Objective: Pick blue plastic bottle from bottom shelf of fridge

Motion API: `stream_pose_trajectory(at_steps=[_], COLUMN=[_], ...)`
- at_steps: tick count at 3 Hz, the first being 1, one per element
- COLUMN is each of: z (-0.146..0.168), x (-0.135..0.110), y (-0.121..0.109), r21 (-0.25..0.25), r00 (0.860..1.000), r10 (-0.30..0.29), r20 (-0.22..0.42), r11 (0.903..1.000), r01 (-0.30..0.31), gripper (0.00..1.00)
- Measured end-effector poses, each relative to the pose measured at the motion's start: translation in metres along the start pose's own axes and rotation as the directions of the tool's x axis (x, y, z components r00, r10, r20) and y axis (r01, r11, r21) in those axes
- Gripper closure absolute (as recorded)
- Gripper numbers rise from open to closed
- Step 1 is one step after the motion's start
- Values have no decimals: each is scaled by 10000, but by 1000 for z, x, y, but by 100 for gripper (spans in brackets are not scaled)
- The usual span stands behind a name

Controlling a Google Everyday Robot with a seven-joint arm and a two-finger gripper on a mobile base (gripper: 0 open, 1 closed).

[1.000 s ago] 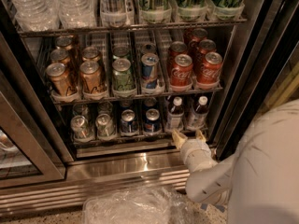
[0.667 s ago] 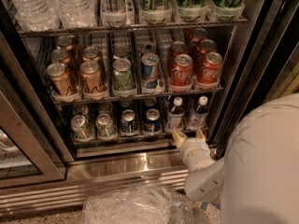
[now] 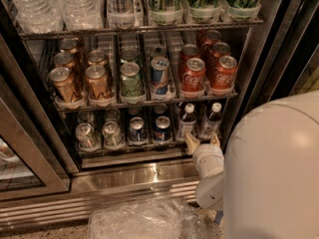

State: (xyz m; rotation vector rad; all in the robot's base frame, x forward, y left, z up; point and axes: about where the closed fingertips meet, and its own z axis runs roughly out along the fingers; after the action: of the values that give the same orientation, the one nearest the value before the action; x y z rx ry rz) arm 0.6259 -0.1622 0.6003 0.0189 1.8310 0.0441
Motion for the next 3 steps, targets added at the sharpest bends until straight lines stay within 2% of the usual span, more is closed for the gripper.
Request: stream_pose_trajectory(at_steps=[2,3], z=[9,12], x=[-2,-2], y=[-13,-20], r21=[387,578], r00=[9993,9989], r10=[-327,-411], r20=[206,235], r11=[9987,9975], r01=[319,397], gripper=[27,28])
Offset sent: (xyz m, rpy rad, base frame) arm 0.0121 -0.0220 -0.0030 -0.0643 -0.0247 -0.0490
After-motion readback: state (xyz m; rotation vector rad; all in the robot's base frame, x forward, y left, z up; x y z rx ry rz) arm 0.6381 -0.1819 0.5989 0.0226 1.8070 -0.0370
